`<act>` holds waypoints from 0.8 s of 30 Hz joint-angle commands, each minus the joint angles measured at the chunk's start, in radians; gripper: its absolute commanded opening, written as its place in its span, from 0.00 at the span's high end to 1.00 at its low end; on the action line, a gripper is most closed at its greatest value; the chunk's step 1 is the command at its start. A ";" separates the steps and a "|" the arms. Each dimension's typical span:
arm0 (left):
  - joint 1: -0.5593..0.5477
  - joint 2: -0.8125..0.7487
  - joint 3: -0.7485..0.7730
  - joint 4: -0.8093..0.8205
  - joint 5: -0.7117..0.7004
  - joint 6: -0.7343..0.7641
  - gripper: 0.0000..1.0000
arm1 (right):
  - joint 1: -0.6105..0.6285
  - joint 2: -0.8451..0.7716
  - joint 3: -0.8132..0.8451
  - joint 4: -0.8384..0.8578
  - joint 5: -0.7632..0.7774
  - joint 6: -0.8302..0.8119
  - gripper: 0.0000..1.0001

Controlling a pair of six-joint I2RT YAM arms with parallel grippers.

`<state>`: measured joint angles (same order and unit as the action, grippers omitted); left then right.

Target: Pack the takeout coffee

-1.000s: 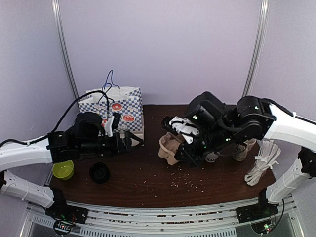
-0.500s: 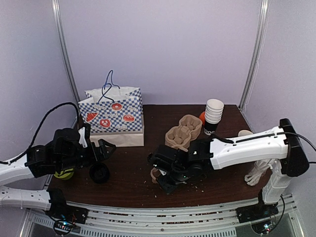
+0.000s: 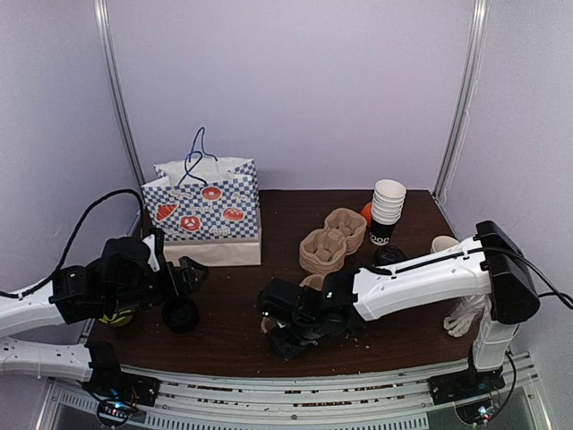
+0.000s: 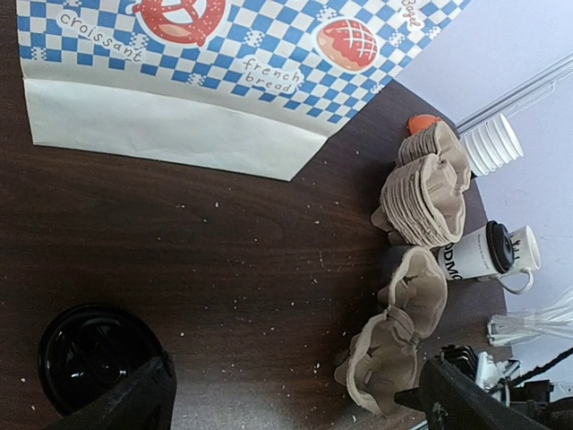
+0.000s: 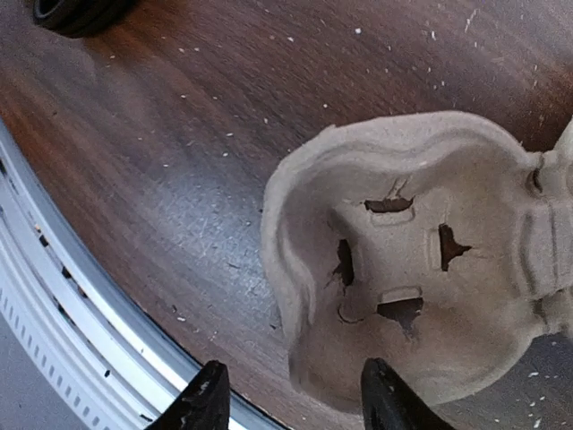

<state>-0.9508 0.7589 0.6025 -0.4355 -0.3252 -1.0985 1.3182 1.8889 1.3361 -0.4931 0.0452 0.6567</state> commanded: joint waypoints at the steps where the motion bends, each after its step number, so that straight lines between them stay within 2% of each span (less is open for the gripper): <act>1: 0.001 -0.007 -0.010 0.006 -0.034 0.006 0.02 | 0.003 -0.145 0.030 -0.061 0.013 -0.041 0.46; 5: 0.001 0.010 0.002 -0.002 -0.054 0.028 0.02 | -0.037 -0.239 0.027 -0.146 0.045 -0.146 0.39; 9: 0.003 0.033 0.024 -0.010 -0.076 0.047 0.02 | -0.119 -0.253 -0.002 -0.182 -0.007 -0.240 0.32; 16: 0.041 0.064 0.059 -0.044 -0.069 0.091 0.02 | -0.222 -0.189 -0.040 -0.128 -0.077 -0.318 0.27; 20: 0.141 0.042 0.072 -0.048 0.003 0.150 0.02 | -0.234 -0.137 -0.021 -0.098 -0.117 -0.350 0.21; 24: 0.159 0.042 0.118 -0.079 -0.016 0.186 0.02 | -0.235 -0.067 0.010 -0.097 -0.113 -0.364 0.19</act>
<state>-0.8059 0.8101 0.6518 -0.5007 -0.3489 -0.9779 1.0821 1.7687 1.3132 -0.5964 -0.0479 0.3305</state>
